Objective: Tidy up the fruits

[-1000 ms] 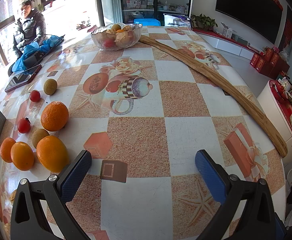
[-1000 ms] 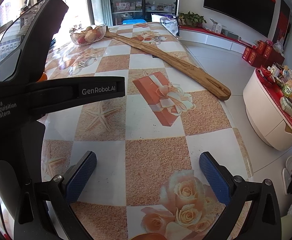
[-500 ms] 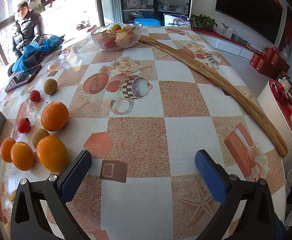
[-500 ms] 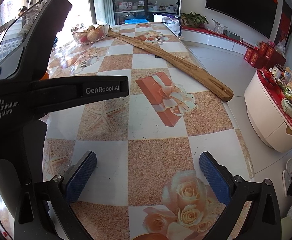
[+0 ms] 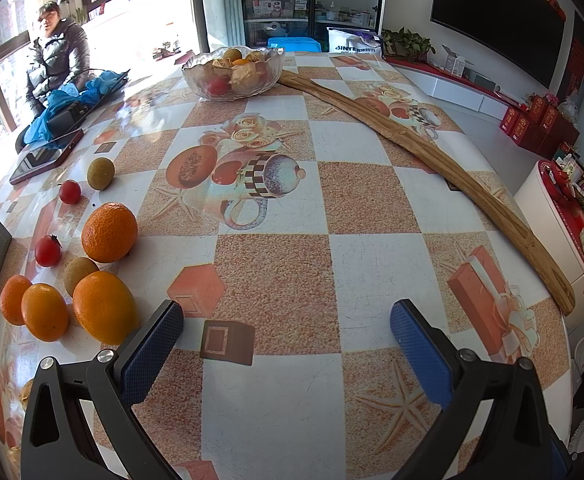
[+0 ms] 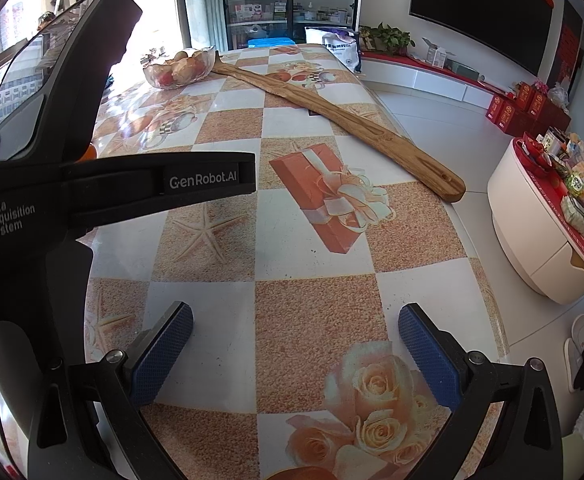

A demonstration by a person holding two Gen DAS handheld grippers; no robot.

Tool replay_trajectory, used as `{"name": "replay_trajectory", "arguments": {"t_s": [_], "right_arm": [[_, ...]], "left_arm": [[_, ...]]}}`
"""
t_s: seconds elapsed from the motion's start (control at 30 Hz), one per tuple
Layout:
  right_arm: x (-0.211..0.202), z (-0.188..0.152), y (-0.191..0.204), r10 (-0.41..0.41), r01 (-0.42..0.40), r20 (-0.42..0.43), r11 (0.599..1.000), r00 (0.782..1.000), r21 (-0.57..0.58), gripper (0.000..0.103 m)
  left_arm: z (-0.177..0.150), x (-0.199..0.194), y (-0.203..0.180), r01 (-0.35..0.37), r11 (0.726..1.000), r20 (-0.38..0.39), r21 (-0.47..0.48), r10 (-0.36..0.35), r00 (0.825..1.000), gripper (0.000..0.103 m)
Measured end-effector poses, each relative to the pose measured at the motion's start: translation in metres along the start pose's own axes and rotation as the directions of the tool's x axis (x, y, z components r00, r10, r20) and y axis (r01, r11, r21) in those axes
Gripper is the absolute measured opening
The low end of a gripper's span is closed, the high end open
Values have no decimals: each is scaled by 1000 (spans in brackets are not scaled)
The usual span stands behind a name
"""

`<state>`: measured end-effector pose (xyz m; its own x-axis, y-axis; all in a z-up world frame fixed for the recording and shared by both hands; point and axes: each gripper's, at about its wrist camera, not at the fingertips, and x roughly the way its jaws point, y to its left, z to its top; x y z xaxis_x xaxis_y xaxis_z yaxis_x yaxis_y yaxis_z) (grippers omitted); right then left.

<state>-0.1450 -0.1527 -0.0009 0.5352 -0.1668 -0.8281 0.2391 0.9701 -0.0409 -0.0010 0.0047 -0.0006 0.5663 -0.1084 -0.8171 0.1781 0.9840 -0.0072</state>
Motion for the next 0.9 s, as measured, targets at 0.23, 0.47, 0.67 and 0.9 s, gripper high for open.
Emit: {"name": "replay_trajectory", "arguments": {"t_s": [0.23, 0.47, 0.67, 0.9], "right_arm": [[3, 3, 0, -27, 27, -8, 999, 1000, 30, 103], [4, 4, 0, -41, 41, -7, 998, 999, 48, 103], [3, 3, -1, -45, 45, -4, 997, 999, 56, 103], [2, 2, -2, -52, 52, -4, 997, 999, 63, 103]], "left_arm": [[0, 0, 0, 0, 1000, 0, 0, 0, 1000, 103], [0, 0, 0, 0, 1000, 0, 0, 0, 1000, 103], [0, 0, 0, 0, 1000, 0, 0, 0, 1000, 103], [0, 0, 0, 0, 1000, 0, 0, 0, 1000, 103]]}}
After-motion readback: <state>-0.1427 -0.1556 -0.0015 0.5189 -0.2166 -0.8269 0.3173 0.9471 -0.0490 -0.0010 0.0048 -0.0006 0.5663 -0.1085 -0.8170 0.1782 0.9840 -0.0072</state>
